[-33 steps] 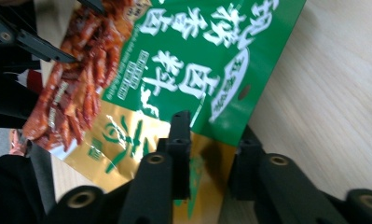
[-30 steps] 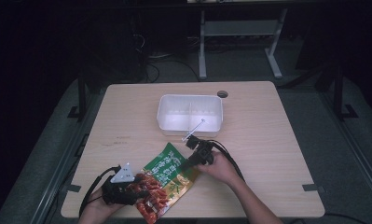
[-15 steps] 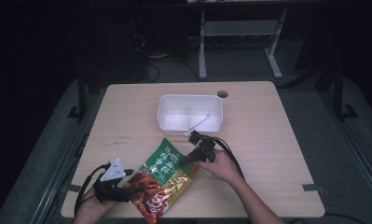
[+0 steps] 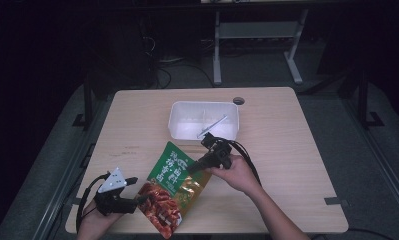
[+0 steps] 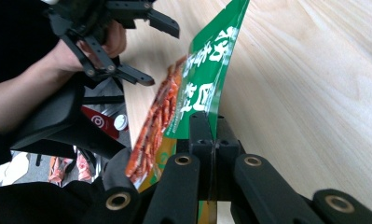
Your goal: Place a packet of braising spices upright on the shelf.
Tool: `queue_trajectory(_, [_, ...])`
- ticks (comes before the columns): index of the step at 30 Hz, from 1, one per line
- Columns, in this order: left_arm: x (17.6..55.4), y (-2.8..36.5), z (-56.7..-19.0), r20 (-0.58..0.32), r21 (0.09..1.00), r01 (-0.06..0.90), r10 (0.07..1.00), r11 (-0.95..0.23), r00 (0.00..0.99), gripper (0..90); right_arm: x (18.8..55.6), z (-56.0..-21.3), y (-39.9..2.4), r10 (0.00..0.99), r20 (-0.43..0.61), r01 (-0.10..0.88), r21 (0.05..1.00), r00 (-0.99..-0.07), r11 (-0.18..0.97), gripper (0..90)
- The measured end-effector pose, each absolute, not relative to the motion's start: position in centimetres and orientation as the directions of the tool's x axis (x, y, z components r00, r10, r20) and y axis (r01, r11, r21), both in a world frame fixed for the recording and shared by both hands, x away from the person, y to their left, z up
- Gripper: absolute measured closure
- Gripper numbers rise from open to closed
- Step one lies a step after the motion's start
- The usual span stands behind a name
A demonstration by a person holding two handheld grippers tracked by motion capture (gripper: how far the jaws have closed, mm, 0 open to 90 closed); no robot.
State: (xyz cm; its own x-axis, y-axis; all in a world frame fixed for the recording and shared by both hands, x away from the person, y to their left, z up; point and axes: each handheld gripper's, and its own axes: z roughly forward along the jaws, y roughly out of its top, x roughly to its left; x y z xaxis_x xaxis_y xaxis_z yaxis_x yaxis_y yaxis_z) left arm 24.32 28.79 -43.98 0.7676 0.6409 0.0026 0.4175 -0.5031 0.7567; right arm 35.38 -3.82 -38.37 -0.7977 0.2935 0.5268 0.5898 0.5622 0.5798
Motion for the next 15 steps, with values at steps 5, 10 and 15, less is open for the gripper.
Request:
queue_trajectory(5, [24.3, 28.9, -43.9, 0.005, 0.76, 0.417, 0.646, -0.499, 0.763, 26.7, 34.9, -36.6, -3.8, 0.277, 0.513, 0.571, 0.604, -0.813, 0.556, 89.7])
queue_trajectory(10, [24.3, 28.9, -43.9, 0.007, 0.762, 0.414, 0.645, -0.499, 0.764, 26.6, 34.4, -35.2, -3.6, 0.26, 0.499, 0.551, 0.626, -0.827, 0.551, 89.7])
queue_trajectory(15, [24.3, 28.9, -43.9, 0.006, 0.761, 0.414, 0.645, -0.499, 0.765, 26.4, 33.7, -33.5, -3.4, 0.244, 0.478, 0.526, 0.65, -0.844, 0.548, 89.8])
